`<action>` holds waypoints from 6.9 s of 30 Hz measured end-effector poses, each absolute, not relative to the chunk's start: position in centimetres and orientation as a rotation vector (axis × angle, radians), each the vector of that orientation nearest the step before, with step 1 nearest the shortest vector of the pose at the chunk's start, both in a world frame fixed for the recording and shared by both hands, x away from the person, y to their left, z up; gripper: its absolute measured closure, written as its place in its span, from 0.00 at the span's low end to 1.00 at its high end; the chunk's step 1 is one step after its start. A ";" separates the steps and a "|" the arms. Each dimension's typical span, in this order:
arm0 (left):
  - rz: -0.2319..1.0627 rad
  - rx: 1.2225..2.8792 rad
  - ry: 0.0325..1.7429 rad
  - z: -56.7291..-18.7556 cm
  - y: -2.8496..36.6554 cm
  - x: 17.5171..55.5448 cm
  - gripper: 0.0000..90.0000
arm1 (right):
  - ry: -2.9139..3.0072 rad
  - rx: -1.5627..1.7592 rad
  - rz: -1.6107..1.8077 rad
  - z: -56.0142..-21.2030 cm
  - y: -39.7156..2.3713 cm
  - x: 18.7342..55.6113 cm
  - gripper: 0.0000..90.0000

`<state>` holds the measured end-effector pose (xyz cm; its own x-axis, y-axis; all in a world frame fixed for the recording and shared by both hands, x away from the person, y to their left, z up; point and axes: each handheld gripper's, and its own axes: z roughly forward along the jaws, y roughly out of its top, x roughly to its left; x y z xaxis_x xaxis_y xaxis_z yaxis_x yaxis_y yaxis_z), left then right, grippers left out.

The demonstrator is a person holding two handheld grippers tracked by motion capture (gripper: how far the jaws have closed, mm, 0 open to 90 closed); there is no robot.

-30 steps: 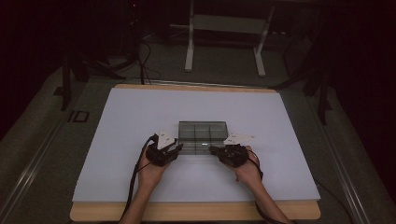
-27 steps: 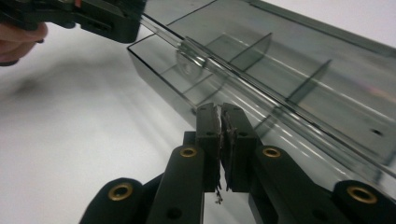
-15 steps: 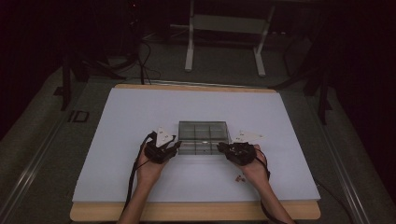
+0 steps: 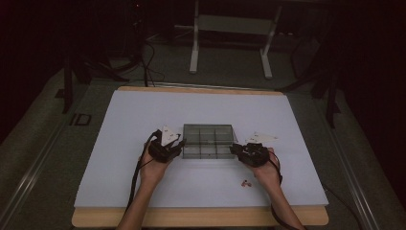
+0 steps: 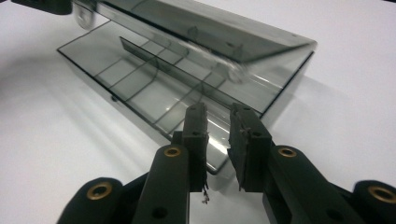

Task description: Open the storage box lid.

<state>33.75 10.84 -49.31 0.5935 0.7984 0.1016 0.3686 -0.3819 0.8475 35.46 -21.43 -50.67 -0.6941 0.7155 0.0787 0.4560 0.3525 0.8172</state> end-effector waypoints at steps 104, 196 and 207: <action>0.601 1.978 0.987 -49.4 10.4 42.4 0.83 | 2.333 1.120 1.259 -51.5 -21.9 36.1 0.81; 0.497 2.003 1.079 -50.7 10.7 44.8 0.79 | 2.318 1.179 1.222 -51.7 -21.4 36.4 0.75; 0.514 2.012 1.072 -50.4 10.7 44.4 0.74 | 2.308 1.175 1.211 -51.8 -21.4 36.4 0.71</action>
<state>44.45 10.73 -50.45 0.5619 0.8271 -0.0098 0.5101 -0.3372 0.7913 36.40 -21.36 -51.76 -0.6295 0.7683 0.1162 0.5323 0.3174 0.7848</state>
